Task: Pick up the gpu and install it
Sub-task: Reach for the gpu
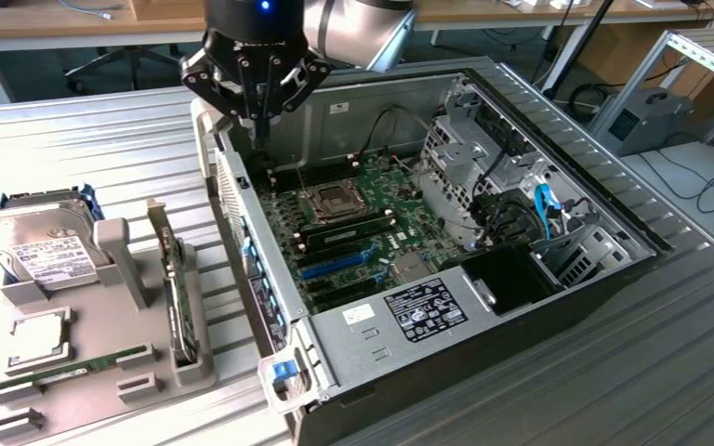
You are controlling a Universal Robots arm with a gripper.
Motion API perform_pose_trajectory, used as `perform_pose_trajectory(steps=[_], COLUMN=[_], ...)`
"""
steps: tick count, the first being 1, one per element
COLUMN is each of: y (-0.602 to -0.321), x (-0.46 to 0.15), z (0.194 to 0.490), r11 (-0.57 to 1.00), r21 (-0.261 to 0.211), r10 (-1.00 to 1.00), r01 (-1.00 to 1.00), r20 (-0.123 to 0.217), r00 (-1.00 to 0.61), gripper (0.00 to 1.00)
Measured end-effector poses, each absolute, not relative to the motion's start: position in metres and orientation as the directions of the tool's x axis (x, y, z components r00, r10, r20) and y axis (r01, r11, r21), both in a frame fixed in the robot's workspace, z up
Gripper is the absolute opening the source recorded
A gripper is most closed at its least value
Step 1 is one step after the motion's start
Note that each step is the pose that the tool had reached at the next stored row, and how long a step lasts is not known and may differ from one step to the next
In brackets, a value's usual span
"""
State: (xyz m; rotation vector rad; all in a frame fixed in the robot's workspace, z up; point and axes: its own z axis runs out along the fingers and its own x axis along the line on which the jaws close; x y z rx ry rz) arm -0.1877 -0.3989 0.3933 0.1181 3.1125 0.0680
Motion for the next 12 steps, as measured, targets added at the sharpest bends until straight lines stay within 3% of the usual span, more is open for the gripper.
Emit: perform_pose_trajectory(steps=[12], y=[-0.3989], x=[-0.1921], z=[0.3933], r11=[0.996], r21=[0.045], r10=[0.076], r01=[0.075], r20=[-0.024], r00=[-0.997], gripper=[0.11])
